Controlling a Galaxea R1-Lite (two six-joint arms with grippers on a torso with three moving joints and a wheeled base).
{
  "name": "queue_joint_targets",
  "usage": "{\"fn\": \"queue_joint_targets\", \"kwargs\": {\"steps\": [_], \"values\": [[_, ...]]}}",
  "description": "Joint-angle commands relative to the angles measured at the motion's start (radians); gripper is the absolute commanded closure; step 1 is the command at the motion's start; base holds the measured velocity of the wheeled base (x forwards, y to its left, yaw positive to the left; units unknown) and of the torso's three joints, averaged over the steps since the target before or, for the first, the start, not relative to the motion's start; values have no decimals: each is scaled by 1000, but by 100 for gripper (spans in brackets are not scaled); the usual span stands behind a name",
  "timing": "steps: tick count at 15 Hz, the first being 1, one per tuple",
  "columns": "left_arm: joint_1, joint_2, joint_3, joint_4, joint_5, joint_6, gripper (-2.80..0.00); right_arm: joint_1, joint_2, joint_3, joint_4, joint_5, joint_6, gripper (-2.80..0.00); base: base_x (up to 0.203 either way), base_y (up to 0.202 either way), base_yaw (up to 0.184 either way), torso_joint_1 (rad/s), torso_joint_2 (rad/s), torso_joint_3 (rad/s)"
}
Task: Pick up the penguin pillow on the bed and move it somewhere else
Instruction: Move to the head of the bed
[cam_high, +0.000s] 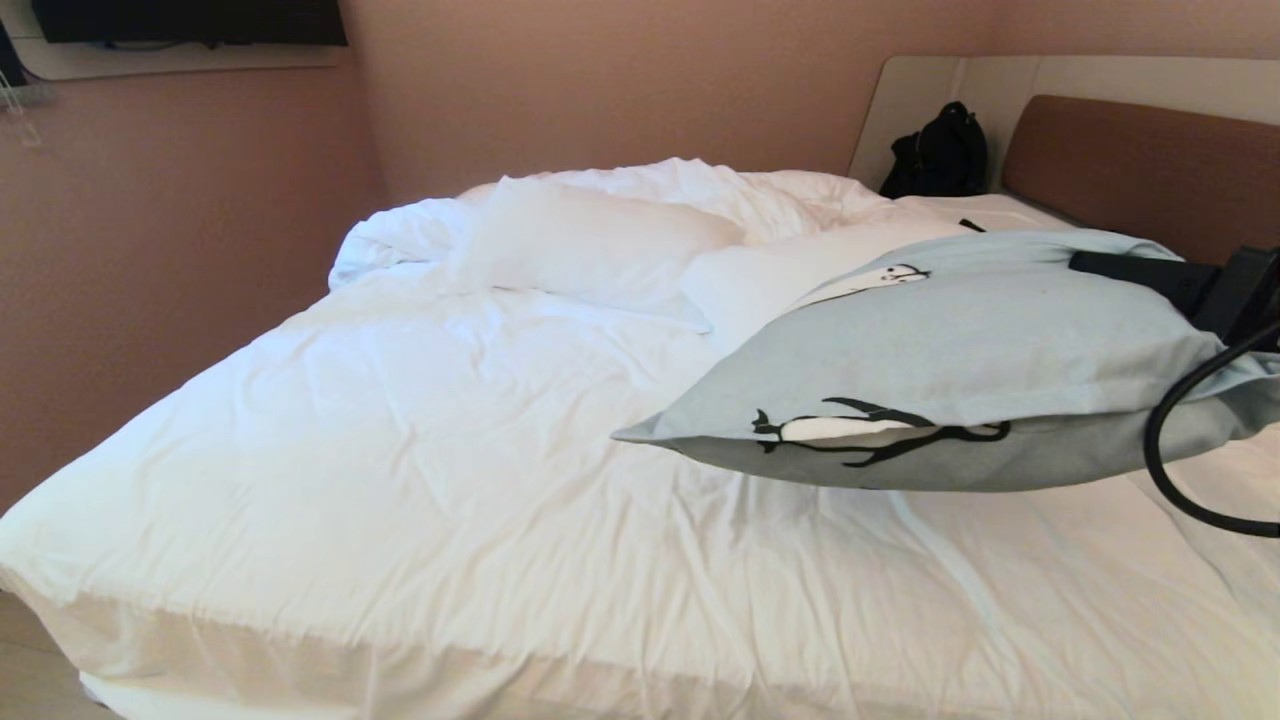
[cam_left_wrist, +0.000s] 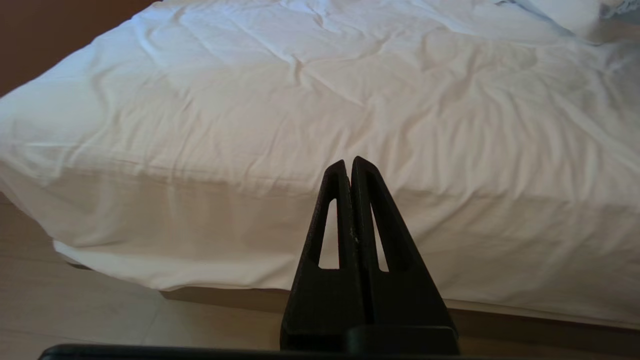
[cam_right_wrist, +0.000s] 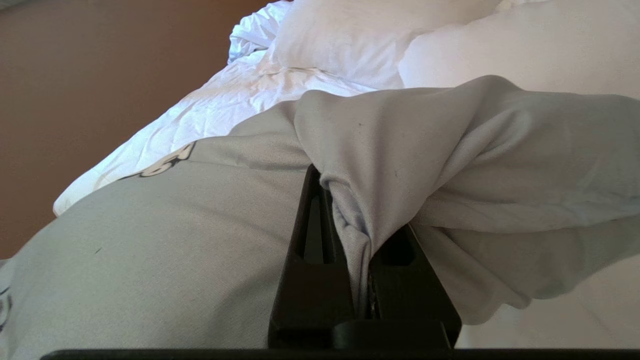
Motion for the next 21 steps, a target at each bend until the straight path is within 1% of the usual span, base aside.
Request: {"fn": "queue_joint_targets", "kwargs": {"steps": [1, 9, 14, 15, 17, 19, 20, 21], "values": [[0, 0, 0, -1, 0, 0, 0, 0, 0, 0, -3, 4, 1, 0, 0, -188, 1, -2, 3, 7], [0, 0, 0, -1, 0, 0, 0, 1, 0, 1, -1, 4, 1, 0, 0, -188, 0, 1, 1, 2], [0, 0, 0, -1, 0, 0, 0, -11, -19, -2, 3, -5, 1, 0, 0, -17, 0, 0, 1, 1], [0, 0, 0, -1, 0, 0, 0, -28, -20, -11, 6, -10, 3, 0, 0, 0, 0, 0, 0, 0], [0, 0, 0, -1, 0, 0, 0, -105, -20, -54, 59, -10, 29, 0, 0, 0, 0, 0, 0, 0], [0, 0, 0, -1, 0, 0, 0, -191, -3, -139, 119, 7, 113, 0, 0, 0, 0, 0, 0, 0], [0, 0, 0, -1, 0, 0, 0, -218, 17, -176, 132, 31, 131, 0, 0, 0, 0, 0, 0, 0], [0, 0, 0, -1, 0, 0, 0, -250, 35, -214, 146, 82, 137, 0, 0, 0, 0, 0, 0, 0]]}}
